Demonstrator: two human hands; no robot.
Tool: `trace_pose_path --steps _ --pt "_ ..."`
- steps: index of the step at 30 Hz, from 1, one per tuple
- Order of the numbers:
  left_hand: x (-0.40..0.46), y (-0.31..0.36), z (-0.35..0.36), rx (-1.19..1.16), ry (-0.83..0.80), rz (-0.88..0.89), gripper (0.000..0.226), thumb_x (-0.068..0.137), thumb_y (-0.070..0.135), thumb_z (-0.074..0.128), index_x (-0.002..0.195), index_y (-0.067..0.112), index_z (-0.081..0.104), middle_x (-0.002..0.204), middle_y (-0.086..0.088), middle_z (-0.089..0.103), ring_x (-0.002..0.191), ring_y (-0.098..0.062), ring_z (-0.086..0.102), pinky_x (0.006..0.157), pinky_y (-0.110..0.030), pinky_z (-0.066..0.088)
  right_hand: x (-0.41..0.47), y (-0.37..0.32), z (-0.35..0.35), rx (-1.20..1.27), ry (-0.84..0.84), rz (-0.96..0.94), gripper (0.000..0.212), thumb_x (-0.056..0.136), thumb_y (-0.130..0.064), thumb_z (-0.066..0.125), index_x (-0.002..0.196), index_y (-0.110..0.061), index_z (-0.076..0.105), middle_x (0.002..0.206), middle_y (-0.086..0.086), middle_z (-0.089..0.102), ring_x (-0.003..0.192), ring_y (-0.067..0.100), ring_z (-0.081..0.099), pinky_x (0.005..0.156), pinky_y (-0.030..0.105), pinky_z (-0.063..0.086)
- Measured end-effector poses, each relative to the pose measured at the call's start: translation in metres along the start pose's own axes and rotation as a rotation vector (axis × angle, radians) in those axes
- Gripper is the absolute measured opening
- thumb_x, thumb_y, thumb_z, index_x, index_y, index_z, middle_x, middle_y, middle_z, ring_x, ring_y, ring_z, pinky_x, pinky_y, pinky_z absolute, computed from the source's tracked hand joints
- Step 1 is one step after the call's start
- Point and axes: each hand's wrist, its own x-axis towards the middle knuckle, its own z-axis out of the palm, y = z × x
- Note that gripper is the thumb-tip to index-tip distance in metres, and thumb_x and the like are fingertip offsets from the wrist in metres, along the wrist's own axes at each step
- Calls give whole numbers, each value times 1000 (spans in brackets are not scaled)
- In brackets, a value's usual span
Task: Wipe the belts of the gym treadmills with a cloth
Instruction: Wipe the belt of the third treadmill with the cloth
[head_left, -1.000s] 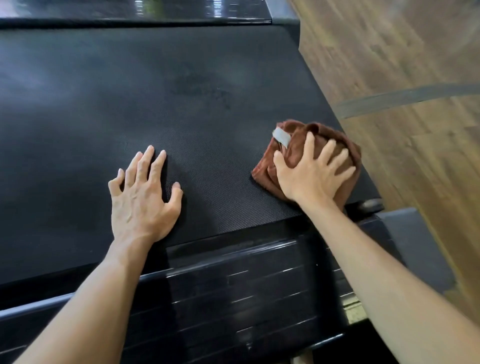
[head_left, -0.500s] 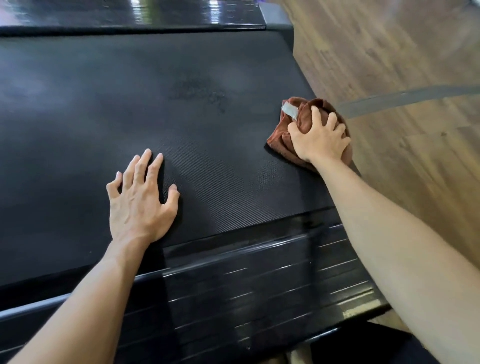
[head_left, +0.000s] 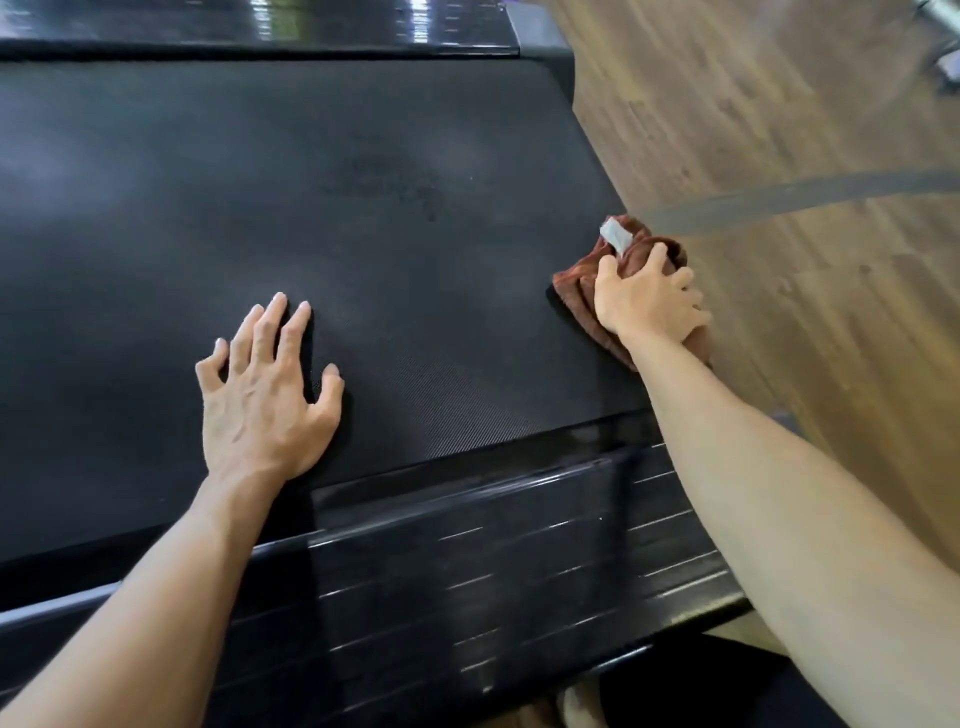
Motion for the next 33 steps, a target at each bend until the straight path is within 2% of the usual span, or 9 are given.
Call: trace_pose_path --steps 4,8,10,13,16,19,25,30,33 --pt "0 -1 0 -2 4 -7 74 90 55 28 158 26 30 169 4 21 156 -15 13 122 -48 14 3 -23 3 -99 -36 -322 76 95 -72 30 162 -36 23 168 14 21 150 47 20 120 65 13" --pt "0 1 -2 10 -3 -7 75 89 57 26 158 26 30 169 3 21 156 -15 13 122 -48 14 -65 11 9 -148 -81 -691 86 85 -72 21 164 -38 20 171 12 16 156 41 8 125 63 4" --pt "-1 1 -2 7 -3 -6 75 89 57 26 158 26 31 169 3 22 156 -16 13 122 -48 15 -98 38 7 -181 -88 -684 89 84 -72 13 165 -35 15 171 16 13 156 43 6 126 62 2" --pt "-2 2 -2 2 8 -7 75 90 57 26 158 25 31 169 3 21 156 -16 14 122 -48 14 -103 43 8 -217 -86 -524 84 90 -71 14 165 -33 10 171 19 6 156 45 2 125 62 0" --pt "0 2 -1 -7 15 -1 75 90 56 29 158 25 33 169 2 23 156 -16 15 122 -49 15 -69 5 12 -172 -56 -373 79 98 -68 26 166 -29 13 171 21 6 156 47 1 124 66 -2" --pt "0 2 1 8 10 2 74 90 55 28 158 25 32 169 3 22 156 -16 15 122 -48 15 -25 -49 13 -132 -80 -338 77 99 -66 26 166 -29 14 172 17 4 156 47 -2 122 68 -4" --pt "0 -1 1 19 8 4 74 91 56 27 158 25 31 169 4 21 157 -15 13 122 -47 13 -40 -136 25 -129 -161 -708 76 99 -68 30 166 -37 11 174 11 1 158 41 -9 123 66 -10" --pt "1 -1 -1 15 15 3 74 90 56 28 158 26 33 169 3 23 156 -16 15 122 -47 14 -97 -82 30 -83 -123 -938 90 90 -86 15 166 -38 4 174 11 -7 159 33 -14 124 62 -11" --pt "1 -1 0 6 19 4 74 90 56 29 158 25 33 168 3 23 156 -17 16 122 -47 14 -109 -38 28 20 2 -943 83 95 -79 20 166 -39 5 174 11 -6 160 31 -13 123 63 -8"
